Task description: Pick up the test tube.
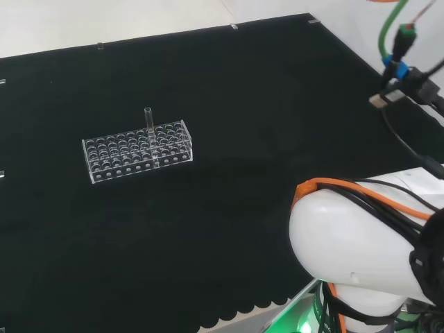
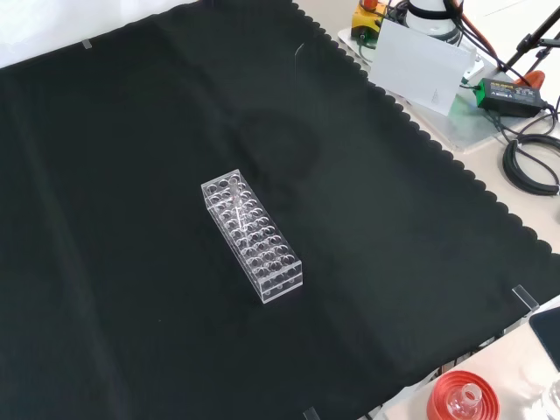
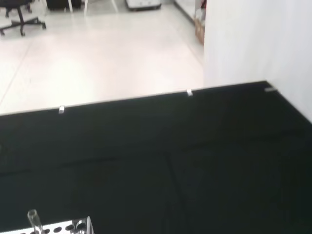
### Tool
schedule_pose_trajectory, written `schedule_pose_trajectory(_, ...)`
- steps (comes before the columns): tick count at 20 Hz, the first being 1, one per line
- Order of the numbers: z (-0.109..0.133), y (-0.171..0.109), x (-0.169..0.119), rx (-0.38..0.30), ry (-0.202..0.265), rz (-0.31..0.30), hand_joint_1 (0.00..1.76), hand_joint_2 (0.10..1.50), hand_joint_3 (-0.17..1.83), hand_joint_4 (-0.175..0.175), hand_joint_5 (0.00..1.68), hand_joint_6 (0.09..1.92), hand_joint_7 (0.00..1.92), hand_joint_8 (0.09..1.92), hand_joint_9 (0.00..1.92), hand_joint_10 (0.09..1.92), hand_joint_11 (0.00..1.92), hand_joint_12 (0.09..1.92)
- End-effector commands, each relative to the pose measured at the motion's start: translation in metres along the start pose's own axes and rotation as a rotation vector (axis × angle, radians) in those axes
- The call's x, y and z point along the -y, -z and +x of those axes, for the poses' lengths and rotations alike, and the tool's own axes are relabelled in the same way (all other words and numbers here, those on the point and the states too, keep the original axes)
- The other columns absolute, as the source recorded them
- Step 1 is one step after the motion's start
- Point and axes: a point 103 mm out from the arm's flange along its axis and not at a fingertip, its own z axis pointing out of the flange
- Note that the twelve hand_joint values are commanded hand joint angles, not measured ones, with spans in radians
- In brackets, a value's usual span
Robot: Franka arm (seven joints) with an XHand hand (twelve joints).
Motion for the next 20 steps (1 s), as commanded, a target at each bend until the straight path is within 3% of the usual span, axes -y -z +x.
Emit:
schedule_pose_trajectory(1, -0.009, 0.008, 0.006, -0.018, -0.017, 0.029, 0.68, 0.93, 0.12, -0.041, 0.3, 0.09, 0.28, 0.79, 0.16, 0.94, 0.0, 1.35)
schedule_pose_trajectory(15, 0.028, -0.018, -0.034, -0.033, 0.058, 0.073, 0.73, 0.92, 0.13, -0.043, 0.32, 0.09, 0.36, 0.78, 0.21, 0.94, 0.0, 1.38)
schedule_pose_trajectory(20, 0.04, -0.04, -0.049, -0.092, 0.078, 0.11, 0.77, 0.91, 0.15, -0.045, 0.36, 0.09, 0.43, 0.76, 0.27, 0.93, 0.0, 1.42)
